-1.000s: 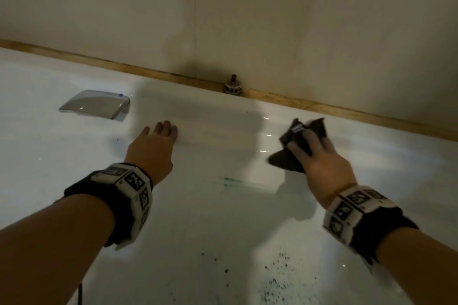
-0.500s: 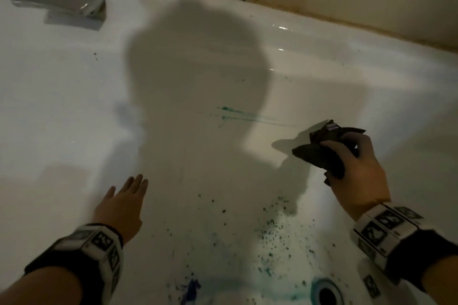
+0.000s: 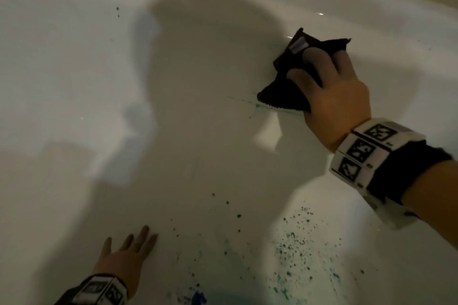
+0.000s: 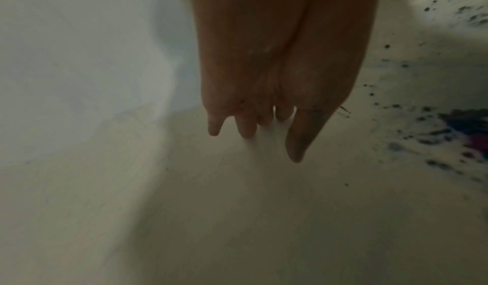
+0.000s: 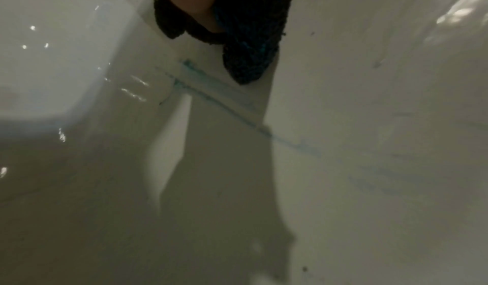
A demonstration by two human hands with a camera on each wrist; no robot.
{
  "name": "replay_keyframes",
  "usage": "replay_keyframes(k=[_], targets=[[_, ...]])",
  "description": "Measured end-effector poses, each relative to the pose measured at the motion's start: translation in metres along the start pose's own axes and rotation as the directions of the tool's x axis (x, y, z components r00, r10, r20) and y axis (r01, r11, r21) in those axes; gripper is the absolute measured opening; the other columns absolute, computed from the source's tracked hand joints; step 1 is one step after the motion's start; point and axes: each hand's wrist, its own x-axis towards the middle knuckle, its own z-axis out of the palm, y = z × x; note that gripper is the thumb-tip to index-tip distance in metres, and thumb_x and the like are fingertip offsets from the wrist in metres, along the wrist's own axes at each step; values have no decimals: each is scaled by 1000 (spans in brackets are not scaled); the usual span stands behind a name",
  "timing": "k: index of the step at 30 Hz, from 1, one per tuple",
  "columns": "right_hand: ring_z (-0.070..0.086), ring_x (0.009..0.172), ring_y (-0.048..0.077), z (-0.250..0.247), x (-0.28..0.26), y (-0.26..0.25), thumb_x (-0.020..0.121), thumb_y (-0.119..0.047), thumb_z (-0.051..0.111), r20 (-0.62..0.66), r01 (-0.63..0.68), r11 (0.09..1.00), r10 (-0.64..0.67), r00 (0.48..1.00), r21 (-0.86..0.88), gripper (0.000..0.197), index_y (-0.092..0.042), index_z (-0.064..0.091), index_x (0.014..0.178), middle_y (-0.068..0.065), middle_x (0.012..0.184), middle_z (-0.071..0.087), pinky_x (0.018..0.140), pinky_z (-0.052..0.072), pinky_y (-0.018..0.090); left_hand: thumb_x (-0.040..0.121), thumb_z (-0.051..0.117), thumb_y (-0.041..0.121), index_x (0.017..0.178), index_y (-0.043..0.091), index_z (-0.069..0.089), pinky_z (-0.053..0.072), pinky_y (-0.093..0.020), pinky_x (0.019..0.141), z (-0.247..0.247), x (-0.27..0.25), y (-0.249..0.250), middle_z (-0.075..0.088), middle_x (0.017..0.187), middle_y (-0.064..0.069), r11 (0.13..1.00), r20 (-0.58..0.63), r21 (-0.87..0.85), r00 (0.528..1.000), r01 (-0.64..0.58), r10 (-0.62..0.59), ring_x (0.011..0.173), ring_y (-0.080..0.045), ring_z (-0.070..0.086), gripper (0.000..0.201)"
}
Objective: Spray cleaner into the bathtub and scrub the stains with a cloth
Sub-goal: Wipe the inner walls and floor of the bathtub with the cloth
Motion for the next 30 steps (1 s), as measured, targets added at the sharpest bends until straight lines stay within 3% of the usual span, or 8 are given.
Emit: replay_keyframes(k=[6, 11, 13, 14, 17, 20, 25, 30], targets=[[64, 86, 40, 40, -13, -56, 92, -30, 29, 315, -87, 967, 7, 949, 241, 49, -5, 70, 101, 20, 109, 64, 57, 53, 38, 102, 24, 30, 146, 35, -17, 4, -47, 116, 0, 12, -8, -22, 153, 14, 998, 44, -34, 998, -48, 49, 145, -16, -4, 61], [66, 84, 39, 74, -31, -96, 41, -18, 90, 625, 191, 957, -287, 726, 218, 48, -9, 74, 85, 15, 102, 68, 47, 53, 38, 101, 32, 23, 149, 30, -10, 7, -47, 116, 9, 13, -6, -16, 156, 5, 999, -66, -34, 997, -28, 26, 145, -20, -4, 64], [50, 117, 36, 76, -35, -105, 71, -19, 78, 800, 78, 972, -225, 556, 219, 49, -7, 62, 116, 16, 133, 49, 78, 55, 41, 99, 34, 18, 149, 30, -8, 8, -47, 116, 10, 13, -8, -14, 157, 4, 1000, -106, -24, 994, -20, 17, 145, -21, -3, 66], [43, 124, 35, 74, -40, -106, 78, -15, 71, 812, -27, 974, -171, 558, 224, 46, -6, 58, 121, 14, 139, 43, 85, 52, 42, 101, 32, 19, 148, 32, -10, 8, -46, 117, 7, 13, -10, -17, 156, 5, 999, -57, -17, 998, -30, 29, 145, -20, -2, 65], [64, 87, 39, 52, -35, -103, 46, -2, 86, 501, -17, 934, -176, 848, 357, 44, -4, 70, 87, 18, 102, 66, 50, 56, 40, 103, 22, 21, 146, 35, -16, 8, -43, 118, -6, 15, -13, -21, 154, 9, 998, 83, 15, 995, -58, 56, 145, -17, 0, 59], [55, 89, 35, 33, -1, -88, 70, -11, 67, 112, 37, 928, -85, 990, 371, 30, -13, 55, 97, 16, 108, 60, 52, 54, 38, 103, 18, 19, 147, 34, -15, 7, -43, 118, -9, 15, -11, -20, 155, 8, 996, 64, 59, 996, -60, 56, 145, -17, 2, 57], [54, 102, 42, 31, 49, -65, 72, -16, 60, 61, -15, 984, 5, 998, 175, 41, -18, 40, 107, 7, 119, 29, 59, 54, 43, 101, 20, 16, 147, 34, -12, 6, -45, 118, -7, 11, -8, -16, 156, 7, 997, 4, 71, 1000, -28, 28, 145, -17, 2, 59], [59, 96, 50, 50, 25, -94, 58, -10, 81, 375, 67, 988, -115, 920, 141, 46, -11, 68, 103, 21, 121, 57, 53, 53, 48, 99, 18, 7, 147, 32, -16, 5, -44, 118, -10, 6, -5, -23, 154, 7, 997, 29, 58, 999, -46, 44, 145, -17, 1, 64]])
